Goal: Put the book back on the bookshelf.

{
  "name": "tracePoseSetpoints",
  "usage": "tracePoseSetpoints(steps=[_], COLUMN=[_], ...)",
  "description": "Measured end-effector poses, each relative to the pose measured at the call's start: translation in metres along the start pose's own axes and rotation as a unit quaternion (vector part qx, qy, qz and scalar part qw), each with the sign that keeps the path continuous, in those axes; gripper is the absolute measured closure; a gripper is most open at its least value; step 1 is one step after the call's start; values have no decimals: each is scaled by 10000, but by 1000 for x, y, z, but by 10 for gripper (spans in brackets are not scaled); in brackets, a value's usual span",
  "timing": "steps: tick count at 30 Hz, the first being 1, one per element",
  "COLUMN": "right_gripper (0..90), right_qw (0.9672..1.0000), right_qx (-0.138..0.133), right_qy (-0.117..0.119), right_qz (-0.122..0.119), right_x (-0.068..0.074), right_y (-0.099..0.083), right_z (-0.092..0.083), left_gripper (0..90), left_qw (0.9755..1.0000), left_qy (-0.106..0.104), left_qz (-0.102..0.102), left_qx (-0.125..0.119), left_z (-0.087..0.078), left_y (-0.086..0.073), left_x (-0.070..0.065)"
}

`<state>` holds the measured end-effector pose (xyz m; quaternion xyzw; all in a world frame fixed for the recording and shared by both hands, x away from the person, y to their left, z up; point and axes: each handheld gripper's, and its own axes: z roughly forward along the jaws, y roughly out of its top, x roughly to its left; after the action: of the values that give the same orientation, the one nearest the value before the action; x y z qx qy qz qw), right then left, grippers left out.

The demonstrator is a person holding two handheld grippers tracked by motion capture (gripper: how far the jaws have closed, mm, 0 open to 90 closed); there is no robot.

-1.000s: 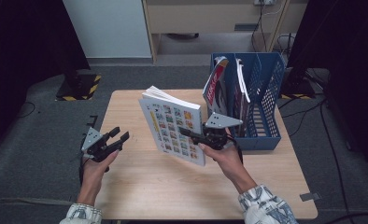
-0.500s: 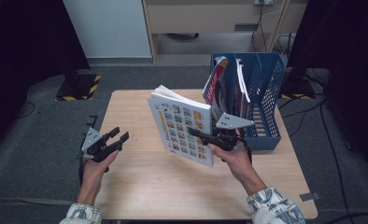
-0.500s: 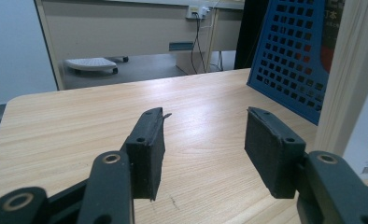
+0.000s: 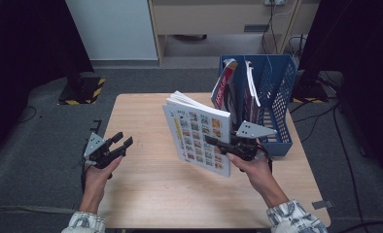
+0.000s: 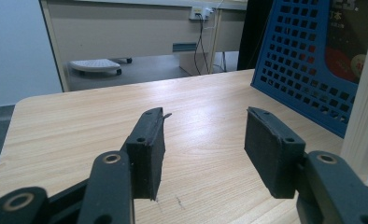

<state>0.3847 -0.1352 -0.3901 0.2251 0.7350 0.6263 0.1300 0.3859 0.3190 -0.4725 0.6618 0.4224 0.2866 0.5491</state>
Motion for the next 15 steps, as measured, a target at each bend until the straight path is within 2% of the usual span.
tracePoseSetpoints(steps=[15], right_gripper=[742], right_qw=[10000], right_qx=[35], right_qy=[-25], right_qz=[-6], right_x=[-6], right_y=[-3], right_z=[-22], left_gripper=[476], left_qw=[10000], left_qy=[28], left_qz=[32], left_qx=[24], left_z=[0], left_y=[0], left_x=[1])
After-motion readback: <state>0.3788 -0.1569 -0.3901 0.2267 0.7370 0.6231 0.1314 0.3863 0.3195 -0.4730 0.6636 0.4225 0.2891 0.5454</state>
